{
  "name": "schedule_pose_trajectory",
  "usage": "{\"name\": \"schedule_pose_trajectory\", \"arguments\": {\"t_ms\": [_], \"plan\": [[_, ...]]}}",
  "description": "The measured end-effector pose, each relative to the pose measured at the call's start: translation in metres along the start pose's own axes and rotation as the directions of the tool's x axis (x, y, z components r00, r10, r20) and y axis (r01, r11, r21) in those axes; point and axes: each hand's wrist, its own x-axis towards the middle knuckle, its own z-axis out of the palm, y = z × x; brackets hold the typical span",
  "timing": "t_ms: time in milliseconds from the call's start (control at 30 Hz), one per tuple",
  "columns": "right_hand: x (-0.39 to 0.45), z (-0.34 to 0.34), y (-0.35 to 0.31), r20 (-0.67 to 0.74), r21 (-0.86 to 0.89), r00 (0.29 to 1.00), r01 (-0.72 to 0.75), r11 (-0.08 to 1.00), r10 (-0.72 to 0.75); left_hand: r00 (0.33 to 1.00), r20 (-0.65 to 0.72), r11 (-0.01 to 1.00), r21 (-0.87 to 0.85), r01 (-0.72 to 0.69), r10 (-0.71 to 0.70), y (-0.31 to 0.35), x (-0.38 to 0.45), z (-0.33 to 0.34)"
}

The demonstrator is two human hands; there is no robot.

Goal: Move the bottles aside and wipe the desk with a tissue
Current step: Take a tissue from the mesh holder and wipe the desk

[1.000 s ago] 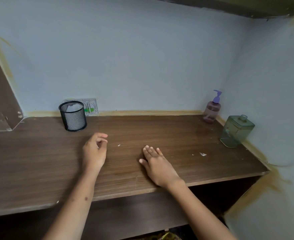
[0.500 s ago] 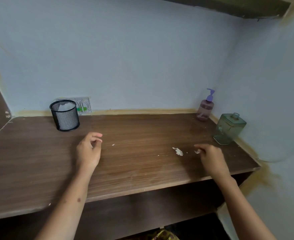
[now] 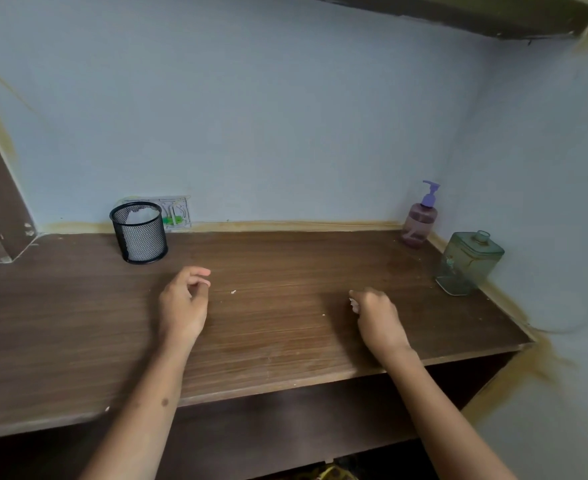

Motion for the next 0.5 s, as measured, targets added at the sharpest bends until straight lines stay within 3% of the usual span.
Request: {"name": "schedule_pose_trajectory", "arguments": {"t_ms": [233,400,500], "plan": [[0.019,0.021,-0.060,0.026,0.097,0.999,0.026,0.995,-0.028,1.000,-0.003,1.000,-0.020,0.003,-0.003,-0.001,0.001,0.001],[0.040,0.050,-0.132,0.068,0.138,0.969,0.227,0.964,-0.238,1.000,-0.027,0.999,-0.053,0.007,-0.009,-0.003,0.001,0.000],[0.039,0.062,-0.164,0.141,0.120,0.894,0.412,0.903,-0.426,0.999,-0.041,0.998,-0.067,-0.007,0.004,-0.005,0.002,0.000]]}}
